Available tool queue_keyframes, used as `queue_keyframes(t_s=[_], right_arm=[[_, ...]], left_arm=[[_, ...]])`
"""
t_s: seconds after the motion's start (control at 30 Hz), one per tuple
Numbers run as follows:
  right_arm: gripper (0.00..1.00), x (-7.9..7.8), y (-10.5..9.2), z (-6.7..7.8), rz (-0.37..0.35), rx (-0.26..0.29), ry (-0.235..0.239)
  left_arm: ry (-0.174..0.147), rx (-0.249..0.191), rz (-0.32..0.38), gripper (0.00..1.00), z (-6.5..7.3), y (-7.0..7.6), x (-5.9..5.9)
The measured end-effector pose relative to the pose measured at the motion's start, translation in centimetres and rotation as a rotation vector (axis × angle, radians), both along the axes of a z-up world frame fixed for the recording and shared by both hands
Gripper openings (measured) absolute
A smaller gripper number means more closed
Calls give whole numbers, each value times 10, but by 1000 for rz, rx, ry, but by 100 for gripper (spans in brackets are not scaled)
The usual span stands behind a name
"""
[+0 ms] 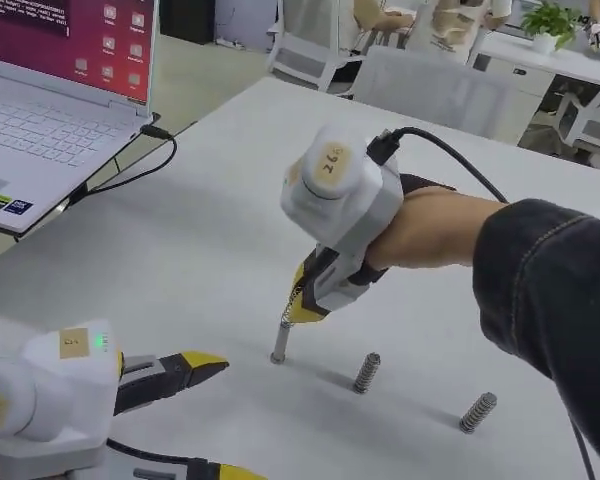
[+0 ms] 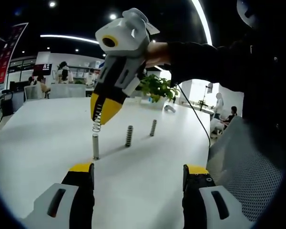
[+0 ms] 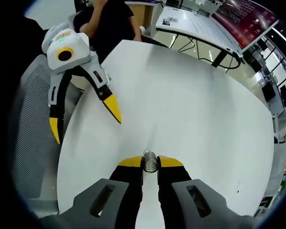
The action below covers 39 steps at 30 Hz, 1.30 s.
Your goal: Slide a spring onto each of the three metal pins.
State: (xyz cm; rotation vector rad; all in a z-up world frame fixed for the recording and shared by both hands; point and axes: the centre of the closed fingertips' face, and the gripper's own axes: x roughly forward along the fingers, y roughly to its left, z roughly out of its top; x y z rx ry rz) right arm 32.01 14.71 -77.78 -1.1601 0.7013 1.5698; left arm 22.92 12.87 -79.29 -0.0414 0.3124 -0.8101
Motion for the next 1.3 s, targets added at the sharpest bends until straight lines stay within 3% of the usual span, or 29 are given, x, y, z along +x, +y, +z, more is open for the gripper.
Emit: queue_keyframes(t_s=[0.57, 1.3], right_arm=[[9, 1, 0, -12, 2, -29, 12], [9, -4, -5, -48, 17, -116, 20]], left_arm=[[16, -1, 0, 71, -4, 2, 0], [27, -6, 9, 70, -7, 4, -1]])
